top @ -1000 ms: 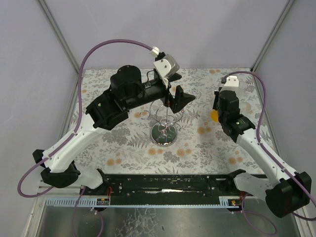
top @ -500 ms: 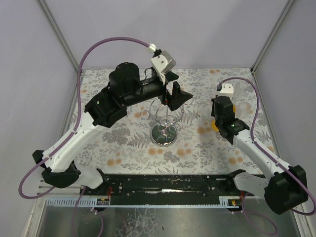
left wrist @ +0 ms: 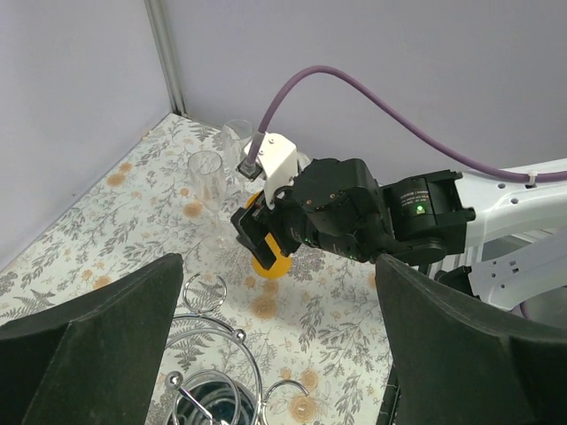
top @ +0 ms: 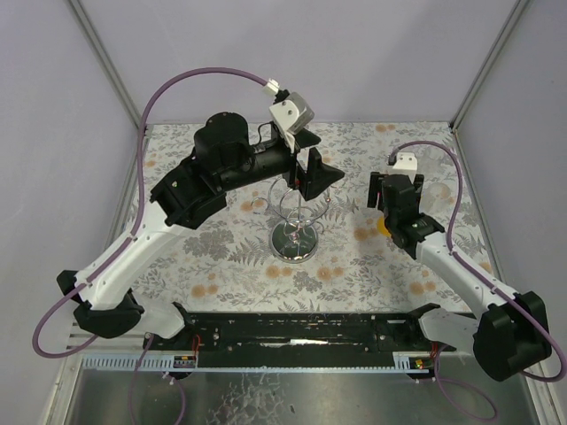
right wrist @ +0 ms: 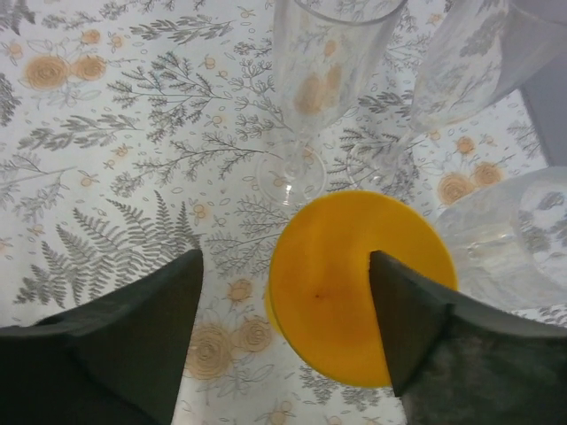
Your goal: Take the wine glass off the wine glass rack
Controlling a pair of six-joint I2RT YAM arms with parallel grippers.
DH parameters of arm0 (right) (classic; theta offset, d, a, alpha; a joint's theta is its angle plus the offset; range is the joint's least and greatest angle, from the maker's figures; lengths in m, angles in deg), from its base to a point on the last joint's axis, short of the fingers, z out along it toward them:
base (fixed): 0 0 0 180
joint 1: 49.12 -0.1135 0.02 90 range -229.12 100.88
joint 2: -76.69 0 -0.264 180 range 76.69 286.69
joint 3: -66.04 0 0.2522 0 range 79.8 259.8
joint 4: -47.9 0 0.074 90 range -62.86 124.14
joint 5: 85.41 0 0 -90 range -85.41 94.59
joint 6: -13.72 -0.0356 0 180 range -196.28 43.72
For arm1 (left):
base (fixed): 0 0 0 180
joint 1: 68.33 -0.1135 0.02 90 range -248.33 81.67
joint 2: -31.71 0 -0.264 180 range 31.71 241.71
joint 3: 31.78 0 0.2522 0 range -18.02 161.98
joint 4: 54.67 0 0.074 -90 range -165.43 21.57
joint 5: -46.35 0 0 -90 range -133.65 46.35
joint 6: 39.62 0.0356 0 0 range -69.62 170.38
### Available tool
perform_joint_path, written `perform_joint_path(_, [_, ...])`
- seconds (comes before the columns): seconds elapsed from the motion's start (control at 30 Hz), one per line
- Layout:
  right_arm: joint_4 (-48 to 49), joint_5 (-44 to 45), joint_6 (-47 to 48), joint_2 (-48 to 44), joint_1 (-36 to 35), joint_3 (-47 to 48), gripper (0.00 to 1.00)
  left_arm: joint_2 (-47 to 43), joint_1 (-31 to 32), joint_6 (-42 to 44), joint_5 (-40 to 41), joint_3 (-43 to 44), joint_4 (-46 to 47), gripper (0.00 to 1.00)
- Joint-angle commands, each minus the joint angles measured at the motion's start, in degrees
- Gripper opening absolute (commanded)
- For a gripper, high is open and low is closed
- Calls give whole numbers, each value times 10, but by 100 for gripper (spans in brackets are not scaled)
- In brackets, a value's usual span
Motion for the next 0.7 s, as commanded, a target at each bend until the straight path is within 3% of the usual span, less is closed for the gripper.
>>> perform_joint_path(0.0, [10,20,-7,-40,-3,17,99,-18,-8,-6,-7,-4,16,88])
perform_joint_path(0.33, [-46,14,-8,-108,-2,103,99,-22,-50,-19,0,-14,30,88])
perform_joint_path(0.5, [-136,81,-75,-85,-3,143,99,-44,-118,-33,-10,-71,55,88])
perform_joint_path(0.67, [-170,88,-82,-108,-2,129,99,-85,-180,-40,-14,-160,82,88])
